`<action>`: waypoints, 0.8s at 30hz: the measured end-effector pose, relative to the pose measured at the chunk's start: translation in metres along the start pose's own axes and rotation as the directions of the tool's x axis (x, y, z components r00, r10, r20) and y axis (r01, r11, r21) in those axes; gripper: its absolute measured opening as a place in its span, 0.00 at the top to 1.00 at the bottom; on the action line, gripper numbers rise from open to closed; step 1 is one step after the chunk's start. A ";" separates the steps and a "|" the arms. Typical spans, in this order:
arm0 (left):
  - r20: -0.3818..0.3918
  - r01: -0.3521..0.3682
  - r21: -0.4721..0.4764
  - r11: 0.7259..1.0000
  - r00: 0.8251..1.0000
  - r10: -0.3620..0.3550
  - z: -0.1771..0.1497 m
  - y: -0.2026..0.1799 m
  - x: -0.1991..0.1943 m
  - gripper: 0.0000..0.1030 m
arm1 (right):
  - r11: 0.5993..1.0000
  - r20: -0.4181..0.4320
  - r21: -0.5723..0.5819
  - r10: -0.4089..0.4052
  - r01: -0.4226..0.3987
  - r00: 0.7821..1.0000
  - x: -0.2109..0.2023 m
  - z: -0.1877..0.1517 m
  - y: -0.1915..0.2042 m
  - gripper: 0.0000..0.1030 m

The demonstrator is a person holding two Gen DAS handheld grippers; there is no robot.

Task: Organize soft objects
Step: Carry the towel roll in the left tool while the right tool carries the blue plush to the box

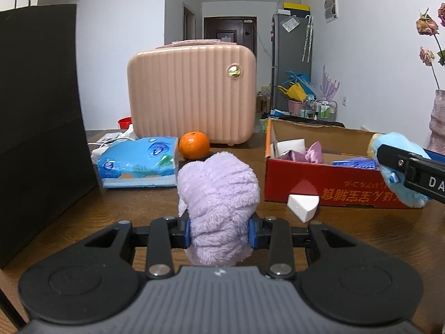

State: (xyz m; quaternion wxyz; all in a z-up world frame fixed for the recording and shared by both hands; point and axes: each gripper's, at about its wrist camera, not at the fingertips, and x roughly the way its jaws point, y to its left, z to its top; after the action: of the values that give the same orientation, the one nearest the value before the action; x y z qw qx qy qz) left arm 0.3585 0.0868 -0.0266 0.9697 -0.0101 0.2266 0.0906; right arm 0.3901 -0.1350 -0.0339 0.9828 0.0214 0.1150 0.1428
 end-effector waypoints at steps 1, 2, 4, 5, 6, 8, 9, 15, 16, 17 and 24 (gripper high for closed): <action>0.002 0.003 0.003 1.000 1.000 -0.003 0.001 -0.003 0.000 0.65 | 1.000 0.005 0.000 -0.004 0.004 1.000 0.000 0.001 -0.001 0.32; 0.004 0.006 0.005 1.000 1.000 -0.006 0.002 -0.006 0.000 0.65 | 1.000 0.012 0.002 -0.010 0.010 1.000 0.000 0.002 -0.003 0.32; 0.007 0.013 0.011 1.000 1.000 -0.013 0.004 -0.011 0.002 0.65 | 1.000 0.026 0.006 -0.021 0.021 0.999 -0.001 0.004 -0.006 0.32; 0.009 0.015 0.012 1.000 1.000 -0.015 0.005 -0.014 0.002 0.65 | 1.000 0.029 0.008 -0.024 0.024 0.999 -0.001 0.006 -0.008 0.32; 0.012 0.019 0.013 1.000 1.000 -0.019 0.007 -0.017 0.003 0.65 | 1.000 0.031 0.011 -0.026 0.026 0.999 0.000 0.007 -0.010 0.32; 0.016 0.026 0.014 1.000 1.000 -0.026 0.010 -0.023 0.004 0.65 | 0.999 0.033 0.015 -0.030 0.030 0.999 0.002 0.008 -0.014 0.32; 0.019 0.028 0.015 0.999 0.999 -0.028 0.012 -0.027 0.005 0.65 | 0.999 0.032 0.015 -0.032 0.031 0.999 0.003 0.009 -0.016 0.32; 0.039 0.051 0.015 0.999 0.998 -0.051 0.023 -0.045 0.013 0.65 | 0.999 0.039 0.022 -0.049 0.048 0.998 0.010 0.013 -0.025 0.32; 0.042 0.054 0.014 0.998 0.998 -0.055 0.025 -0.048 0.014 0.65 | 0.998 0.042 0.022 -0.053 0.052 0.998 0.011 0.013 -0.027 0.32; 0.044 0.057 0.013 0.998 0.997 -0.058 0.027 -0.051 0.015 0.65 | 0.998 0.045 0.023 -0.057 0.056 0.997 0.012 0.014 -0.029 0.32; 0.061 0.074 0.008 0.997 0.995 -0.074 0.039 -0.067 0.025 0.65 | 0.996 0.057 0.037 -0.077 0.075 0.995 0.020 0.019 -0.042 0.32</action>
State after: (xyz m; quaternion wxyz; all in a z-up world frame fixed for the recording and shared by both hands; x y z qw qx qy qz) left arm 0.4097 0.0272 -0.0041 0.9789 -0.0130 0.1967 0.0543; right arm 0.4246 -0.1697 -0.0227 0.9900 0.0383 0.0892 0.1024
